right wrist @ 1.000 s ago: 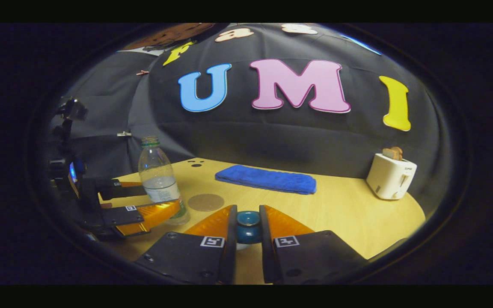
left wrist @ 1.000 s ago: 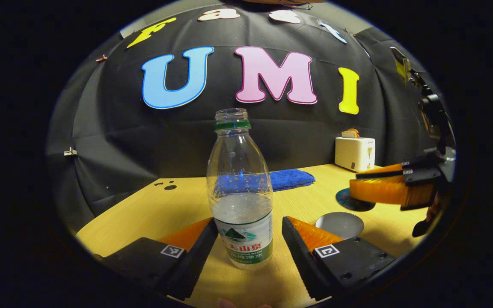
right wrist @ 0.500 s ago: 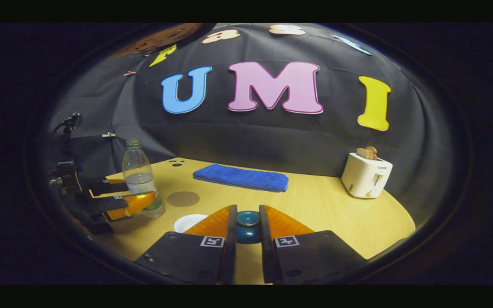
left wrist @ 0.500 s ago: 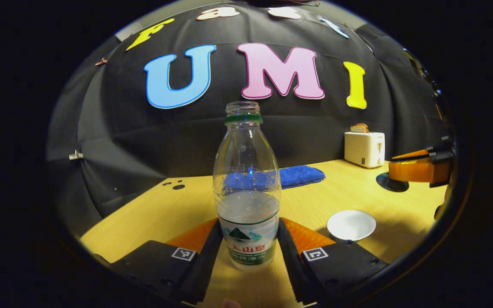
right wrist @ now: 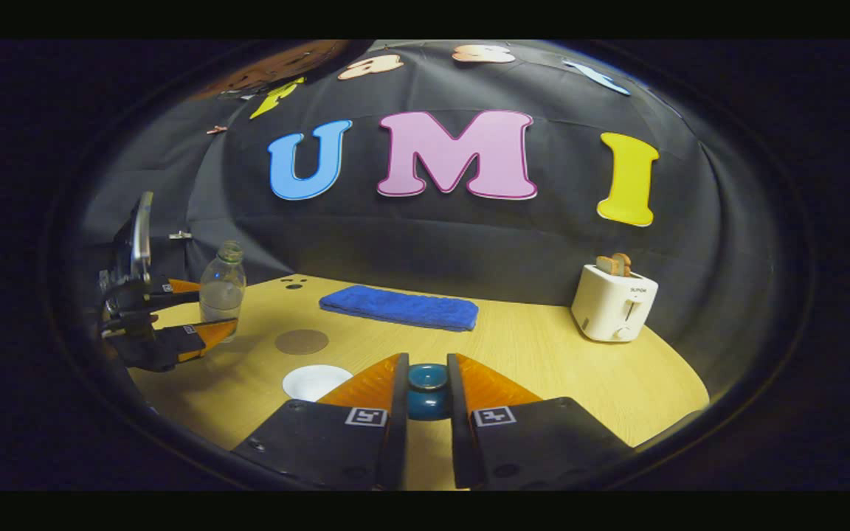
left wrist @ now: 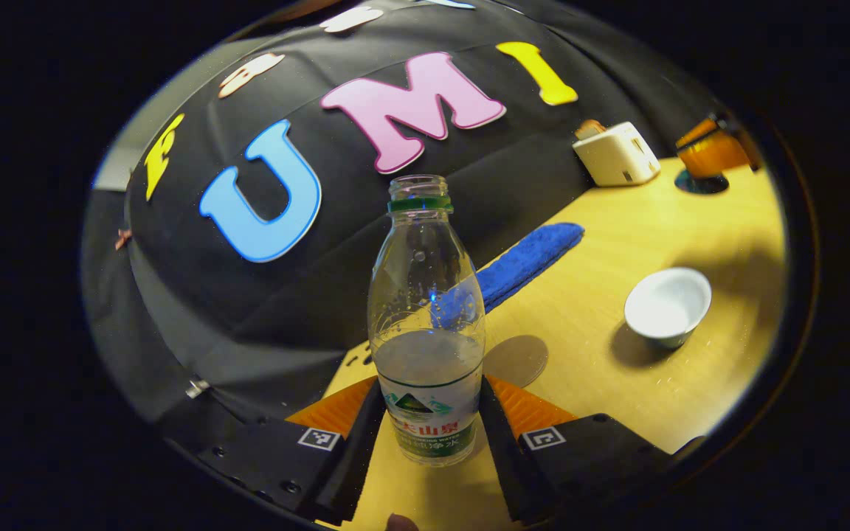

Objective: Open the teacup lid with one hand, grasp the water bottle and pour water into the teacup with the other hand; after pouring, place the water bottle on the coaster and then close the teacup lid.

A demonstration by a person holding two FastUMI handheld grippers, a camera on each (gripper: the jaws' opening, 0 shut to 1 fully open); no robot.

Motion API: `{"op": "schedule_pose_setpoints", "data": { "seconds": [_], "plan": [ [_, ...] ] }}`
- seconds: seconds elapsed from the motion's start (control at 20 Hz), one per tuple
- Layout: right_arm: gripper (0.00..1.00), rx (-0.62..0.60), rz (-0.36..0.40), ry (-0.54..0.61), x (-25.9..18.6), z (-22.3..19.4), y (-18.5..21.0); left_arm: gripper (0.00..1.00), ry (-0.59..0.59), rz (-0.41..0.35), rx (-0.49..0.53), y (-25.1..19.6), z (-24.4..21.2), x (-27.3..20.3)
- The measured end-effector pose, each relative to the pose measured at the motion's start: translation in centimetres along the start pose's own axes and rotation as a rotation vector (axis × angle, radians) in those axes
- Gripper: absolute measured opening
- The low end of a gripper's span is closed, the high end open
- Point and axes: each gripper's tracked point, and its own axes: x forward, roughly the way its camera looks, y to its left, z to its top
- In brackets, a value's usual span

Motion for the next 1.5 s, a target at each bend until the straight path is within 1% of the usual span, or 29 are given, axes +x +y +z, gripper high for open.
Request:
{"op": "schedule_pose_setpoints", "data": {
  "seconds": [0.15,0.2,0.25,0.35,0.45,0.5,0.55,0.6,0.65,0.85,1.05,1.2,1.4,1.5],
  "plan": [
    [0.28,-0.002,-0.013,0.003,-0.6,-0.3,-0.9,0.74,-0.002,-0.002,0.135,-0.7,-0.4,0.1],
    [0.32,0.0,-0.016,0.006,-0.8,-0.5,-1.2,0.74,0.0,-0.007,0.174,-0.9,-0.5,0.2],
    [0.28,-0.001,-0.021,0.01,-0.9,-0.7,-1.4,0.74,0.002,-0.006,0.211,-1.1,-0.6,0.2],
    [0.28,-0.008,-0.028,0.013,-1.3,-0.9,-1.7,0.74,0.003,0.003,0.295,-1.0,-0.4,0.2],
    [0.28,-0.018,-0.032,0.015,-1.6,-0.9,-1.9,0.74,-0.012,0.03,0.392,-0.4,0.1,0.2],
    [0.28,-0.023,-0.032,0.014,-1.6,-1.0,-1.9,0.69,-0.025,0.039,0.433,-0.3,0.6,0.2],
    [0.25,-0.029,-0.034,0.016,-1.7,-1.2,-2.0,0.74,-0.032,0.043,0.468,-0.2,0.9,0.4],
    [0.28,-0.033,-0.034,0.015,-1.8,-1.2,-2.2,0.73,-0.041,0.047,0.494,-0.2,0.9,0.5],
    [0.23,-0.035,-0.035,0.012,-1.8,-1.1,-2.3,0.74,-0.05,0.049,0.52,-0.3,1.1,0.5],
    [0.23,-0.035,-0.04,0.007,-2.1,-1.1,-2.7,0.74,-0.108,0.069,0.669,-0.9,2.2,0.4],
    [0.23,-0.045,-0.046,0.01,-2.5,-1.3,-3.2,0.74,-0.151,0.086,0.78,-1.3,2.6,0.6],
    [0.23,-0.053,-0.051,0.011,-2.8,-1.3,-3.4,0.74,-0.141,0.079,0.805,-1.4,1.9,1.3],
    [0.22,-0.058,-0.055,0.008,-3.1,-1.3,-3.3,0.73,-0.169,0.094,0.884,-1.1,2.6,1.4],
    [0.23,-0.064,-0.055,0.005,-3.2,-1.3,-3.4,0.74,-0.174,0.088,0.913,-1.1,2.4,1.9]
  ]
}}
